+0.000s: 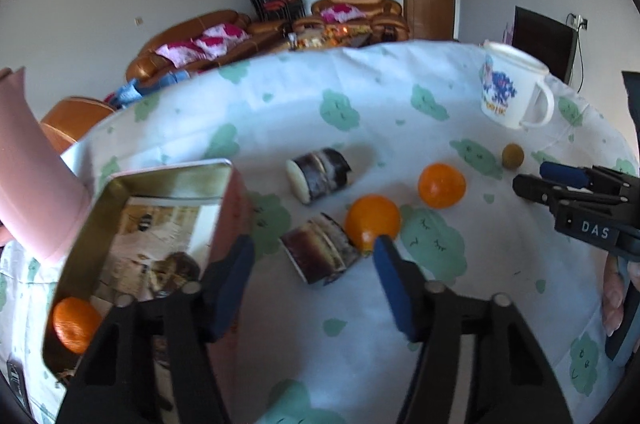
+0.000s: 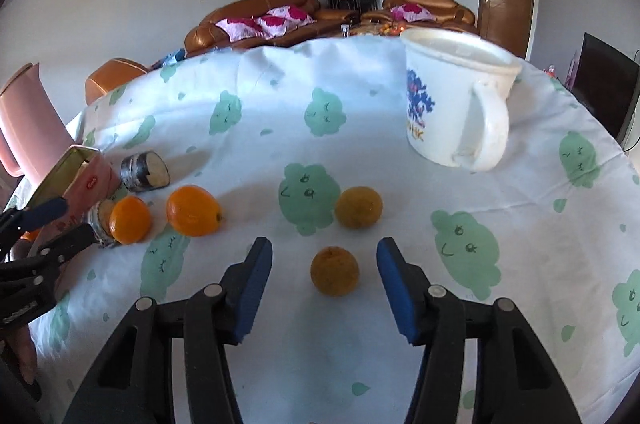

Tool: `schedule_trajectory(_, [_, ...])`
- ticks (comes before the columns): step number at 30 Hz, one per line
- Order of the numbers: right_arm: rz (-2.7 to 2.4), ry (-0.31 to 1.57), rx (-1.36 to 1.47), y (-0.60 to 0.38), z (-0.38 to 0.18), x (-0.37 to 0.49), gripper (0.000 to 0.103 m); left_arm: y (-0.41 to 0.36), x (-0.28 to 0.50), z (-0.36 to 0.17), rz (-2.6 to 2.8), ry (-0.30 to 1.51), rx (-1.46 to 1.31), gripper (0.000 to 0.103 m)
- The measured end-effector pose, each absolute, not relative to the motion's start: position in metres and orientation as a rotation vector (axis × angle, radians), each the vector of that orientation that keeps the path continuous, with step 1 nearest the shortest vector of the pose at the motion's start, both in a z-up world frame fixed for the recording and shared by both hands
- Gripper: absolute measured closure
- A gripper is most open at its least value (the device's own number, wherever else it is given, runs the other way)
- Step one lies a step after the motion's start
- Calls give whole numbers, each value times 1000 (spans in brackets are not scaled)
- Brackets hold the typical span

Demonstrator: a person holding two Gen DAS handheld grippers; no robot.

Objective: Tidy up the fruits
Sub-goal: 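Move the left tool to a wrapped cylinder while the right tool reaches a yellow fruit, then grasp the wrapped cylinder with the left tool while the right tool grasps the yellow fruit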

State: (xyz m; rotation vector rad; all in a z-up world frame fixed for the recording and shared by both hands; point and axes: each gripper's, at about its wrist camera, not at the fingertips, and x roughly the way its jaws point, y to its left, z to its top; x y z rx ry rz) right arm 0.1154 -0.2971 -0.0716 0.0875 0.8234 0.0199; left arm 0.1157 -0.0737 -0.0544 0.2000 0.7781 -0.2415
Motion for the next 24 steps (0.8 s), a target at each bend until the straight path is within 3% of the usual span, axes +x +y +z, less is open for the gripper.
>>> schedule_trajectory(2, [23, 834, 89, -297, -73, 116, 47, -75, 121, -60, -242, 804, 191, 52])
schedule_trajectory(6, [22, 864, 107, -300, -80, 120, 48, -75, 129, -65, -231, 831, 164, 53])
schedule_trajectory(11, [41, 890, 117, -300, -83, 123, 59, -77, 136, -65, -280, 832, 116, 55])
schedule_trajectory(24, [48, 891, 117, -299, -83, 122, 67, -84, 126, -67, -340, 803, 127, 53])
